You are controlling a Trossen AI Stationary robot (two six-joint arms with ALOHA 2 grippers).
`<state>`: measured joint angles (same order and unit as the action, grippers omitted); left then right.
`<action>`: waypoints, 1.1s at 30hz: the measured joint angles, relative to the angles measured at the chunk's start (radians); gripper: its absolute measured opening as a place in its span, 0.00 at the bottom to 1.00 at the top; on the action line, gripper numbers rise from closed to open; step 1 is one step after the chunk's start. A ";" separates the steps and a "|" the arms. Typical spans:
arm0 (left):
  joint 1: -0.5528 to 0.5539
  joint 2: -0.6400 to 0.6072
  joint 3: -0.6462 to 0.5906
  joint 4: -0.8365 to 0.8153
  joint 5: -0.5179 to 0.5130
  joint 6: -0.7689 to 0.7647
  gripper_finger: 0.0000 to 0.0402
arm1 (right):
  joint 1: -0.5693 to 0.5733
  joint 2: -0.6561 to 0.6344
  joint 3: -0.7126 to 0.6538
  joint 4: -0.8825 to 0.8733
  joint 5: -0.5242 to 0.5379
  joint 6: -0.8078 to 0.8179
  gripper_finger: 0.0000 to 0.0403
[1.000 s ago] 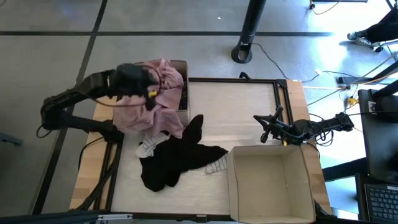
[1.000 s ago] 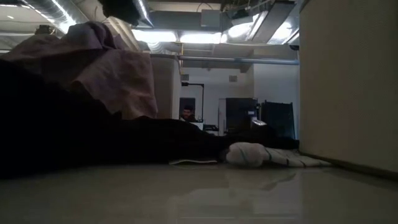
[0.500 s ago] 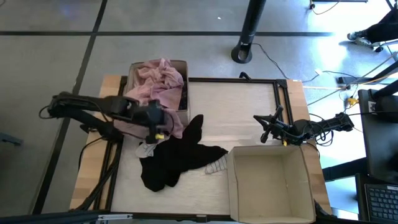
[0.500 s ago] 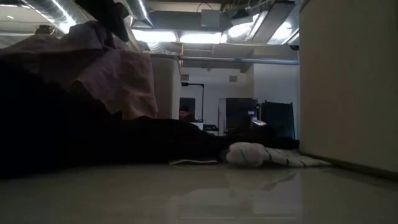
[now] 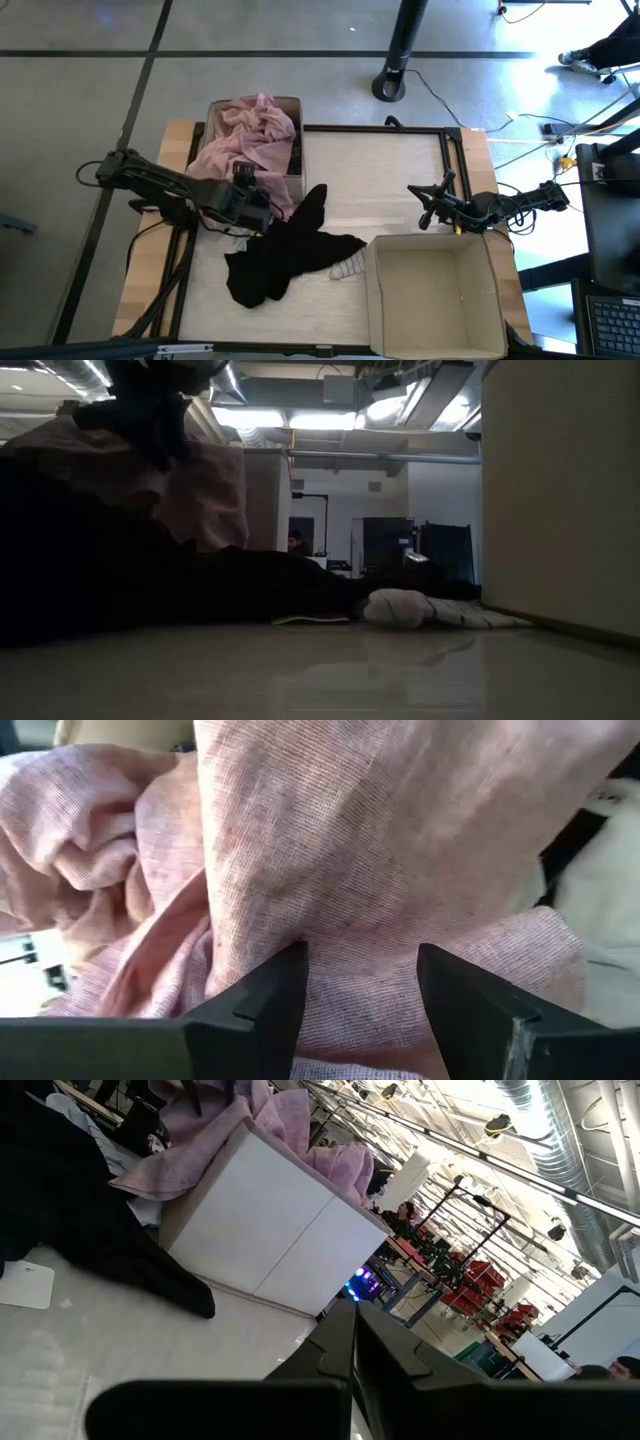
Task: Sort clothes
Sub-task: Put the pink sleepwear into the top white laundry organizer
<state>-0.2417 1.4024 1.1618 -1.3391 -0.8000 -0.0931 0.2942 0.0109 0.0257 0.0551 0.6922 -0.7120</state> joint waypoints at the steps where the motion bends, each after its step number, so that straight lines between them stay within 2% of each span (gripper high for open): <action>1: 0.003 0.008 0.000 -0.003 -0.014 -0.002 0.45 | 0.000 0.000 0.000 0.000 0.000 0.000 0.04; 6: 0.007 0.023 0.000 -0.019 -0.110 -0.009 0.41 | 0.000 0.000 0.000 0.000 0.000 0.000 0.04; 14: 0.005 0.015 0.001 -0.040 -0.392 0.019 0.28 | 0.000 0.000 0.000 -0.001 0.000 0.000 0.04; 18: 0.032 0.007 0.001 -0.043 -0.401 0.025 0.19 | 0.000 0.000 0.000 -0.001 0.000 0.000 0.04; 22: 0.071 -0.016 0.002 -0.028 -0.397 0.034 0.05 | 0.000 0.000 0.000 -0.001 0.000 -0.001 0.04; 25: 0.115 -0.037 0.025 0.011 -0.336 0.055 0.02 | 0.000 0.000 0.000 -0.001 0.000 -0.001 0.04; 30: 0.240 -0.086 0.071 0.123 0.016 0.134 0.00 | 0.000 0.000 0.000 -0.002 0.005 -0.006 0.04; 33: 0.332 -0.113 0.081 0.181 0.111 0.191 0.00 | 0.000 0.000 0.000 -0.002 0.022 -0.021 0.04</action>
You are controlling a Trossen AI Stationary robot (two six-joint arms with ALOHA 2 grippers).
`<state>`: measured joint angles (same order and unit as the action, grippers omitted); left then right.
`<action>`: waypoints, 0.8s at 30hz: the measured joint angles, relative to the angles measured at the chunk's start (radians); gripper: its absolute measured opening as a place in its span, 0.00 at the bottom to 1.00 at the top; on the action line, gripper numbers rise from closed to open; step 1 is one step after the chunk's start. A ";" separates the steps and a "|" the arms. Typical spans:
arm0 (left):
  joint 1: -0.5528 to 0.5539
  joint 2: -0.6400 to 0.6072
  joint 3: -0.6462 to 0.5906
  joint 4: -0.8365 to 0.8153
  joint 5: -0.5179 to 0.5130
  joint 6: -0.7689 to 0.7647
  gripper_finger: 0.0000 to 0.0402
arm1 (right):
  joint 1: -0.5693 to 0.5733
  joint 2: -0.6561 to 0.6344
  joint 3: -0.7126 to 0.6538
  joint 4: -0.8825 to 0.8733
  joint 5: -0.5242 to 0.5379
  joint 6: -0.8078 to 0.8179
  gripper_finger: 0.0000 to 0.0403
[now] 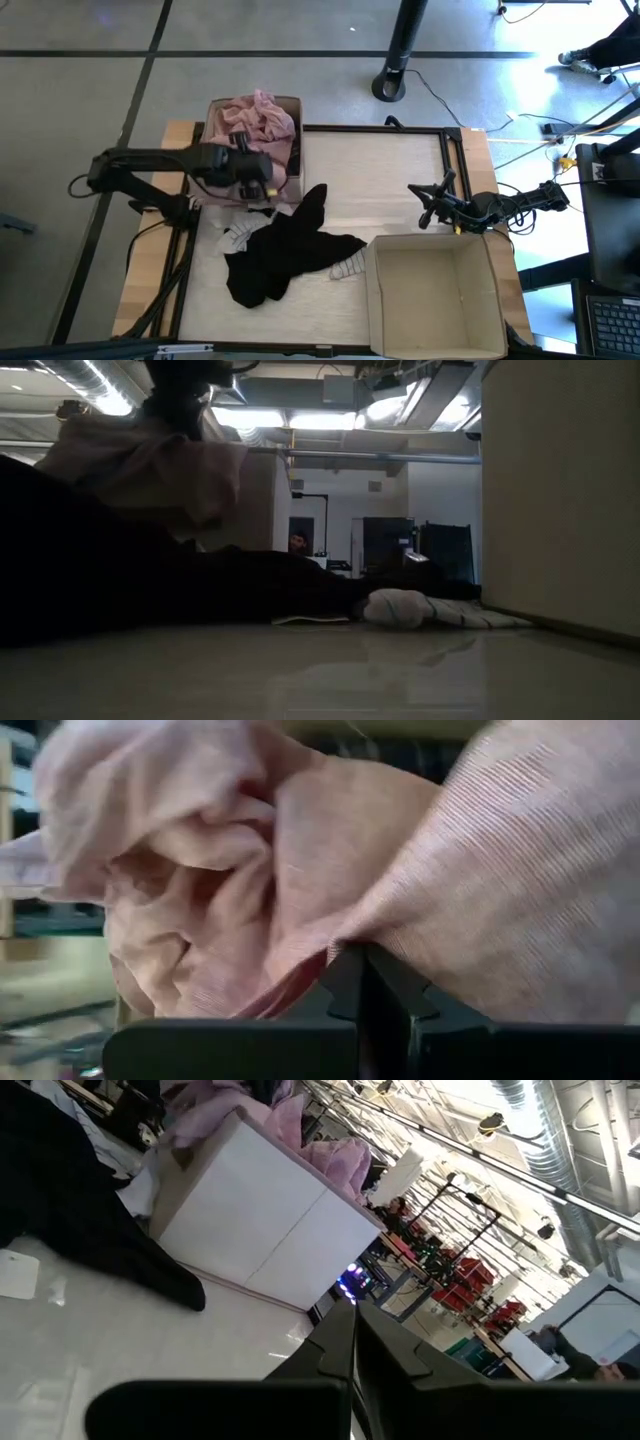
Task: Sort clothes
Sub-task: Put the pink sleepwear into the top white laundry organizer
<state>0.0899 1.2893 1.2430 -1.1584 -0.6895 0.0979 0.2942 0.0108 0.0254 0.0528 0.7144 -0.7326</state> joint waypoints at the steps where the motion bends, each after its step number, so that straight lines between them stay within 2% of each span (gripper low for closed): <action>1: 0.032 -0.009 0.004 0.023 0.021 0.026 0.00 | 0.000 0.000 0.000 0.000 0.003 -0.003 0.04; 5: 0.175 -0.024 0.015 0.140 0.115 0.130 0.00 | 0.000 0.000 0.000 -0.001 0.004 -0.005 0.04; 9: 0.303 -0.025 0.016 0.301 0.133 0.228 0.00 | 0.000 0.000 0.000 -0.001 0.004 -0.005 0.04; 16: 0.492 -0.013 0.018 0.545 0.257 0.286 0.00 | 0.000 0.000 0.000 -0.001 0.004 -0.005 0.04; 20: 0.571 0.013 0.019 0.532 0.370 0.303 0.00 | 0.000 0.000 0.000 -0.001 0.004 -0.005 0.04; 24: 0.555 -0.016 0.017 0.510 0.394 0.304 0.00 | 0.000 0.000 0.000 -0.002 0.004 -0.005 0.04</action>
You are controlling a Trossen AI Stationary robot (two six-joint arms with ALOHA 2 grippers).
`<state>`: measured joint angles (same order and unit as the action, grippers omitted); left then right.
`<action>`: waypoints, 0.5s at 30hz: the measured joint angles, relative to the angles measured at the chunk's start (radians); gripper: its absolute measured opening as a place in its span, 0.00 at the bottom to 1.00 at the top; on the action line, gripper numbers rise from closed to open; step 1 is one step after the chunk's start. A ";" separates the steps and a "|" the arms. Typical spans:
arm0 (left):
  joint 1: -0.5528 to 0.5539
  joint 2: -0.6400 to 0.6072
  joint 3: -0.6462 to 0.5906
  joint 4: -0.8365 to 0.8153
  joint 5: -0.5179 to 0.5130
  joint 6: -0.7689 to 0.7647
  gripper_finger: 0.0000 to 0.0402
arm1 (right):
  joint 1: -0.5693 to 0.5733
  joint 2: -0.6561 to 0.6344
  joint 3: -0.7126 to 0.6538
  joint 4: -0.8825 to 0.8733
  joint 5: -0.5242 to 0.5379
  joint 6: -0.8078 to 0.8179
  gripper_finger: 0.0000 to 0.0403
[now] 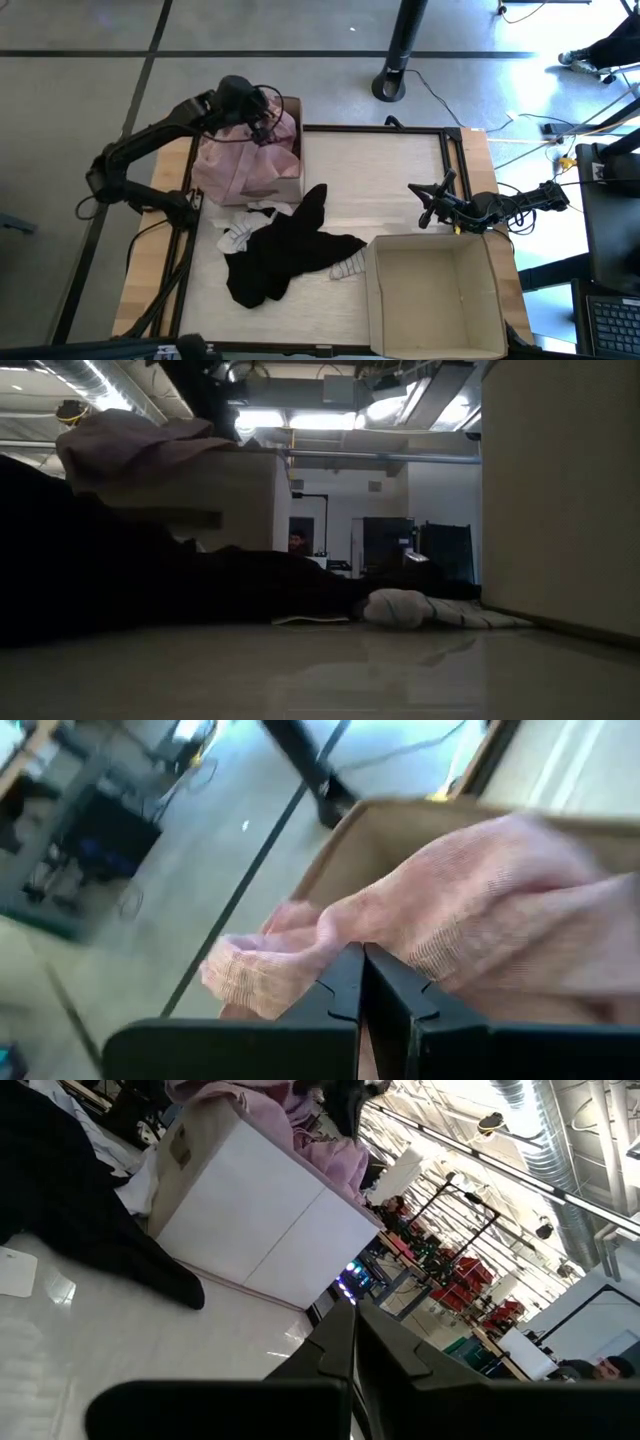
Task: Sort clothes
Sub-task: Put the pink sleepwear into the top white laundry organizer
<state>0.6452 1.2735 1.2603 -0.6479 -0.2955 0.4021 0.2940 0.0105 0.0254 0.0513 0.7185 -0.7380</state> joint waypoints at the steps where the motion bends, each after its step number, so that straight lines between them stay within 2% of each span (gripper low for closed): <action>1: -0.016 -0.017 0.006 -0.005 0.002 0.001 0.00 | 0.000 0.000 0.000 0.000 0.001 0.000 0.04; 6: -0.142 -0.116 0.105 -0.124 0.014 -0.082 0.00 | 0.000 0.000 0.000 -0.001 0.021 -0.002 0.04; 8: -0.197 -0.149 0.157 -0.251 0.108 -0.165 0.00 | 0.000 0.000 0.000 -0.001 0.023 -0.003 0.04; 12: -0.263 -0.186 0.212 -0.545 0.393 -0.398 0.00 | 0.000 0.000 0.000 -0.001 0.025 -0.003 0.04; 15: -0.311 -0.209 0.189 -0.732 0.414 -0.504 0.00 | 0.000 0.000 0.000 -0.001 0.026 -0.004 0.04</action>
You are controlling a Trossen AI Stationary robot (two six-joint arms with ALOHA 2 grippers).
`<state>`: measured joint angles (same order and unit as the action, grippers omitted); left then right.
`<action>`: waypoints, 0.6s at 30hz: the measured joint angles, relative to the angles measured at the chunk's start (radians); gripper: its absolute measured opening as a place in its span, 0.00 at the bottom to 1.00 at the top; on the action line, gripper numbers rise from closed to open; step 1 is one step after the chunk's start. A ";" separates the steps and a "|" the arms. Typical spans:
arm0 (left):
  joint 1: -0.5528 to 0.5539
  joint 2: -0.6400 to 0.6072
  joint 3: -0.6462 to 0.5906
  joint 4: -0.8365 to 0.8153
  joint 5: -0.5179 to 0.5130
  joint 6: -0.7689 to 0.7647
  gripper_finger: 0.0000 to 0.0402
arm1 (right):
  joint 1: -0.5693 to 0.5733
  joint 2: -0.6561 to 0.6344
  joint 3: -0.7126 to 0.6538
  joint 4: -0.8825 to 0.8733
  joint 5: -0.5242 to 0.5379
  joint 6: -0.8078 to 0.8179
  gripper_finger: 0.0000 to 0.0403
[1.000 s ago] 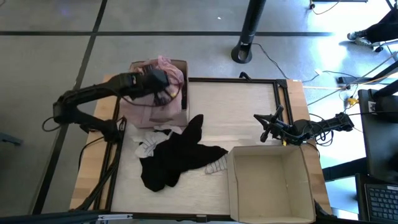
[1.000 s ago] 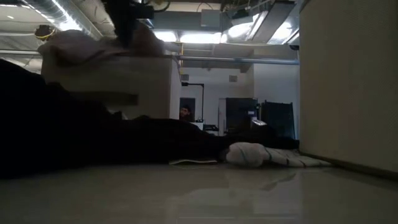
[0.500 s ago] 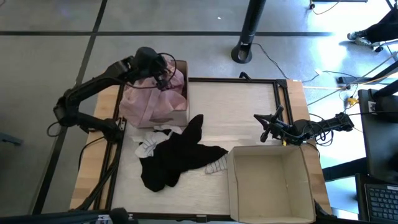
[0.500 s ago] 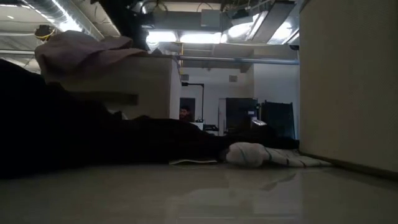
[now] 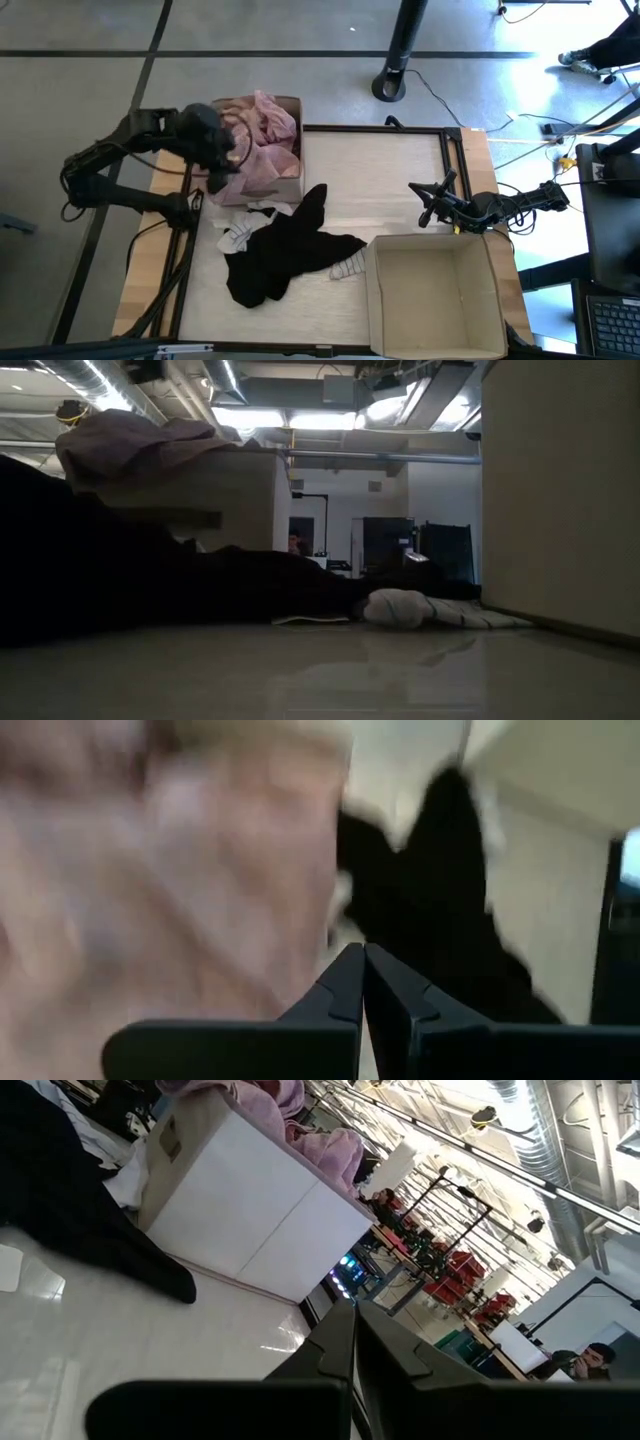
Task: Sort clothes
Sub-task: Put the pink sleepwear into the top white laundry organizer
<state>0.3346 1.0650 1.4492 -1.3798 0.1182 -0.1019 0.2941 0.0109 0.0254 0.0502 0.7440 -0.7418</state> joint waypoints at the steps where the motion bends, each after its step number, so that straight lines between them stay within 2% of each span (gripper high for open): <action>1: -0.011 -0.006 -0.021 -0.033 -0.015 -0.035 0.00 | 0.000 0.000 0.000 0.000 0.001 0.000 0.04; 6: -0.017 -0.009 -0.154 -0.030 -0.044 -0.085 0.00 | 0.000 0.000 0.000 0.000 0.001 0.000 0.04; 8: -0.010 0.001 -0.192 0.007 -0.105 -0.054 0.00 | 0.000 0.000 0.000 0.000 0.001 0.000 0.04; 11: 0.020 0.031 -0.226 0.126 -0.270 0.020 0.00 | 0.000 0.000 0.000 0.001 0.001 0.000 0.04; 14: 0.067 0.057 -0.241 0.329 -0.414 0.103 0.00 | 0.000 0.000 0.000 0.001 0.001 0.000 0.04; 18: 0.146 0.105 -0.259 0.563 -0.432 0.196 0.00 | 0.000 0.000 0.000 0.002 0.000 0.000 0.04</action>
<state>0.4809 1.1696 1.1898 -0.8170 -0.3139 0.0938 0.2943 0.0108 0.0254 0.0517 0.7444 -0.7413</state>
